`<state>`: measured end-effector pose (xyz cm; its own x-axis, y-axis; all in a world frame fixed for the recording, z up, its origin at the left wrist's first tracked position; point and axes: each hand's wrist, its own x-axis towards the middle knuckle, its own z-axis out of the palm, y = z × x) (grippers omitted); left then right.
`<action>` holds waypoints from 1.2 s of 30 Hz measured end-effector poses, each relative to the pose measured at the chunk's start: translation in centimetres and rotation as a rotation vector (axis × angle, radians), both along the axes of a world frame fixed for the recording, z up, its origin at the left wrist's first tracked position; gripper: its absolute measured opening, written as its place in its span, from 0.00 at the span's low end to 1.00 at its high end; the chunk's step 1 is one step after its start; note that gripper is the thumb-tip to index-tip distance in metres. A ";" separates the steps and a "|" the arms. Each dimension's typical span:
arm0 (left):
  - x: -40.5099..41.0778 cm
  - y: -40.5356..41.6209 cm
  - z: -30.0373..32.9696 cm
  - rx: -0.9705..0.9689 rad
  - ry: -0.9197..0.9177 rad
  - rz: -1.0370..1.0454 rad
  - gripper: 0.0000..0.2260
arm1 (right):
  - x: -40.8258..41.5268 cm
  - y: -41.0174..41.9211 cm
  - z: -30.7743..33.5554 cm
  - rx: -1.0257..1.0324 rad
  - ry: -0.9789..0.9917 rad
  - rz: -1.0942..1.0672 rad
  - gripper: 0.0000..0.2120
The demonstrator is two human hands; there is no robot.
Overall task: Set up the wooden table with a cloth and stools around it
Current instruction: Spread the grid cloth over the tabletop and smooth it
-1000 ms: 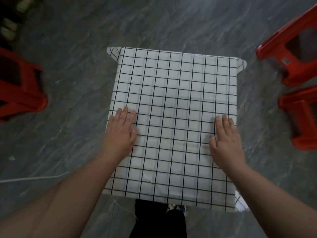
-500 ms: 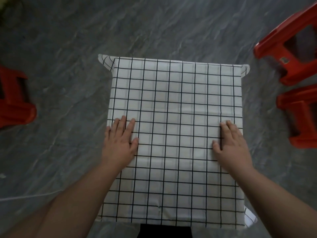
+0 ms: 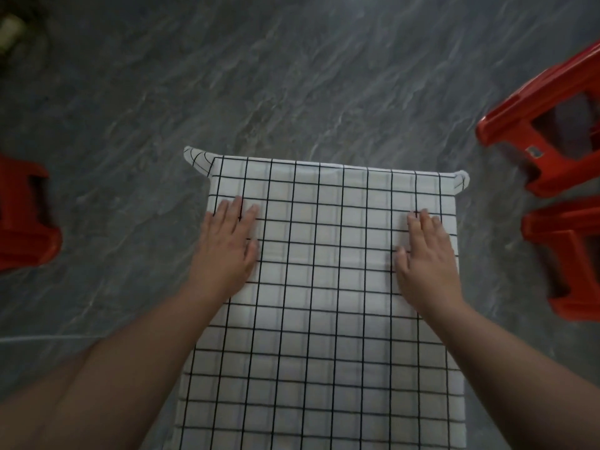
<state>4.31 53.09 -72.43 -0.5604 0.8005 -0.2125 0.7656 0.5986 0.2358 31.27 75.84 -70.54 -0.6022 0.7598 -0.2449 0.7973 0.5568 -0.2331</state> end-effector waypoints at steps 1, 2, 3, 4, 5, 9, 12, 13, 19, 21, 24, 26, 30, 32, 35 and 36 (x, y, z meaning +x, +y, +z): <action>-0.6 0.7 -0.4 -0.007 0.011 0.000 0.28 | -0.6 0.9 -0.6 0.007 -0.022 0.006 0.30; -1.2 1.3 -0.8 -0.017 0.017 0.009 0.28 | -1.1 1.6 -1.0 0.016 -0.046 0.016 0.31; -1.6 1.7 -1.2 -0.028 0.019 0.022 0.28 | -1.5 2.2 -1.5 0.026 -0.066 0.025 0.31; -2.0 2.0 -1.7 -0.037 0.025 0.033 0.28 | -1.7 2.6 -1.8 0.034 -0.081 0.028 0.32; -2.2 2.1 -2.1 -0.045 0.034 0.038 0.27 | -1.9 2.9 -2.2 0.036 -0.095 0.028 0.32; -2.1 1.9 -2.7 -0.053 0.058 0.024 0.27 | -1.4 3.3 -2.8 0.036 -0.129 0.023 0.32; -2.2 2.0 -2.2 -0.076 0.024 0.038 0.27 | -1.3 3.5 -2.7 0.003 -0.113 0.010 0.33; -2.3 2.1 -1.8 -0.067 0.001 0.047 0.28 | -1.4 3.6 -2.5 -0.014 -0.099 -0.006 0.34; -2.9 4.0 0.4 0.067 0.043 0.157 0.26 | -2.8 4.5 -0.5 0.036 0.088 -0.073 0.32; -3.6 5.6 0.3 0.084 0.037 0.117 0.26 | -3.7 5.6 -0.1 0.067 0.072 -0.014 0.32; -4.5 7.8 -0.3 0.055 0.064 -0.015 0.28 | -4.8 7.2 -0.5 0.049 -0.051 0.048 0.30; -4.9 8.6 -0.9 -0.004 0.065 -0.027 0.27 | -5.0 7.9 -1.3 0.037 -0.106 0.059 0.31; -5.5 8.3 -2.1 -0.091 0.062 -0.009 0.26 | -4.6 8.0 -2.8 0.030 -0.136 0.070 0.31; -5.6 8.1 -2.3 -0.087 0.070 -0.010 0.26 | -4.5 7.9 -2.8 0.035 -0.129 0.058 0.30; -5.6 8.2 -2.1 -0.079 0.070 -0.010 0.28 | -4.4 7.9 -2.8 0.036 -0.138 0.050 0.29; -5.6 8.3 -2.0 -0.084 0.059 -0.004 0.28 | -4.5 7.9 -2.8 0.036 -0.140 0.050 0.30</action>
<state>-1.30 61.38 -74.47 -0.5706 0.7837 -0.2454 0.7791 0.6111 0.1397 26.80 83.78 -73.37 -0.6011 0.7398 -0.3022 0.7918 0.6025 -0.1002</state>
